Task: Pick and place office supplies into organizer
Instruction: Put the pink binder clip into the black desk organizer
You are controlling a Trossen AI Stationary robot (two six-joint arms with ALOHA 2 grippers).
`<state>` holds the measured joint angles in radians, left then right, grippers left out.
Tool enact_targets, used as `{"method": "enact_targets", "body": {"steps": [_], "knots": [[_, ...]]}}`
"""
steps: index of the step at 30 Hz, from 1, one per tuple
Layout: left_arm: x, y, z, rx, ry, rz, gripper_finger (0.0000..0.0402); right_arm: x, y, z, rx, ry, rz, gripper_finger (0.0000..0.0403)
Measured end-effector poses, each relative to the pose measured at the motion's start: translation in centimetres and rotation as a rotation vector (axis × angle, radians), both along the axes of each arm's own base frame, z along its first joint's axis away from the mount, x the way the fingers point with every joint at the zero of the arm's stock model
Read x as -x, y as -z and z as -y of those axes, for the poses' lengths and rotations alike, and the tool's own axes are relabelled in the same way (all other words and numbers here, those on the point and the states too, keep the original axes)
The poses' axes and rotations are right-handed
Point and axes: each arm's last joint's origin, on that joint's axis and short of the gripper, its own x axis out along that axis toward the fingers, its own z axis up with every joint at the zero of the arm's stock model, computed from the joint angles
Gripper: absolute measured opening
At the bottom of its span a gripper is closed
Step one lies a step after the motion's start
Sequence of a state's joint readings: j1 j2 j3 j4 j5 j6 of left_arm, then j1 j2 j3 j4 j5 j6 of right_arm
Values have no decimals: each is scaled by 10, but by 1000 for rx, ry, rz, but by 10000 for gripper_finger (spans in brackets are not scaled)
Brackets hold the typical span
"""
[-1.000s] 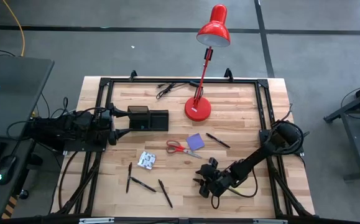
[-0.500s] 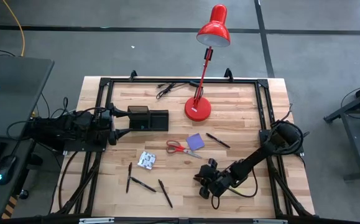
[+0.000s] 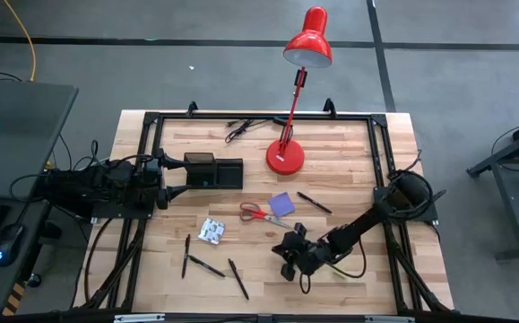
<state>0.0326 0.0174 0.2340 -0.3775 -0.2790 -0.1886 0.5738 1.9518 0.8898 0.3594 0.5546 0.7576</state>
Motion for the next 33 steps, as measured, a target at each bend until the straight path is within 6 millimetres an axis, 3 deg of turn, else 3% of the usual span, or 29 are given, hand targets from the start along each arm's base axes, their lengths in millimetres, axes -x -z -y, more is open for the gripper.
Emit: {"method": "enact_targets", "body": {"steps": [10, 18, 24, 33], "knots": [[0, -1, 0, 0, 0, 7, 381, -31, -14, 36, 8, -52, 122, 10], [0, -1, 0, 0, -1, 10, 381, -45, -19, 62, 92, -66, 167, 6], [0, -2, 0, -1, -1, 18, 381, -58, -30, 87, 56, -117, 268, 3], [-1, -5, 0, -2, -2, 50, 381, -99, -67, 120, 122, -135, 238, 4]]}}
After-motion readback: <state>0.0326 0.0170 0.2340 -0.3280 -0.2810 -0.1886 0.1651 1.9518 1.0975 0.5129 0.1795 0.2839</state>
